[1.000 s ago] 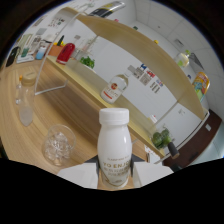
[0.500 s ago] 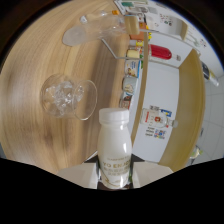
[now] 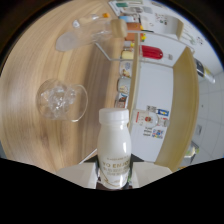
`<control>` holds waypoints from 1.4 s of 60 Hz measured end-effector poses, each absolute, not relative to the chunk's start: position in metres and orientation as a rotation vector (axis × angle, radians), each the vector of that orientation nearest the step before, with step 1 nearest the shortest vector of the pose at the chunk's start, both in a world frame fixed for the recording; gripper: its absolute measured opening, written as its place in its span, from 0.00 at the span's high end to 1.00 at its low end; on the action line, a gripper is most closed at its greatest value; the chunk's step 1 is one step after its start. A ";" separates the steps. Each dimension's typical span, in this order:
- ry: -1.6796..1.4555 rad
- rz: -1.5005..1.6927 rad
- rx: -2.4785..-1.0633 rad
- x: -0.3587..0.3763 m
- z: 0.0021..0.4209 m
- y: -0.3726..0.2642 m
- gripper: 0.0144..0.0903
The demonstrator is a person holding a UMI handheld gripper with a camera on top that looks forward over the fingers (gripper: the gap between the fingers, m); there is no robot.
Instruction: Make me a cup of Mount Fuji.
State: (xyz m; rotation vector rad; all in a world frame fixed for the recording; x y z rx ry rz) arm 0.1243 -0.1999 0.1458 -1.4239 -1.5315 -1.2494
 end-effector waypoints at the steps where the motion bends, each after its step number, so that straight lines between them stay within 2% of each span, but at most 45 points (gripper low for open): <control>1: -1.491 -1.226 -1.445 0.124 0.149 -0.200 0.56; 12: -0.982 -0.794 -1.606 0.118 0.197 -0.210 0.55; 18: -0.677 -0.489 -1.682 0.117 0.209 -0.217 0.55; 24: -0.438 -0.263 -1.742 0.122 0.198 -0.216 0.55; 32: -0.223 -0.069 -1.826 0.129 0.153 -0.211 0.55; 39: -0.132 0.003 -1.900 0.131 0.108 -0.204 0.55; 48: -0.063 0.078 -1.959 0.130 0.072 -0.203 0.54; 60: -0.090 0.081 -2.007 0.133 0.048 -0.215 0.53; 75: -0.060 0.064 -2.023 0.139 0.045 -0.234 0.52; 78: -0.049 0.037 -2.031 0.142 0.046 -0.235 0.49; 81: -0.035 0.011 -2.036 0.144 0.050 -0.239 0.42; 82: -0.029 0.005 -2.037 0.144 0.053 -0.240 0.38; 84: -0.016 -0.006 -2.045 0.145 0.057 -0.242 0.23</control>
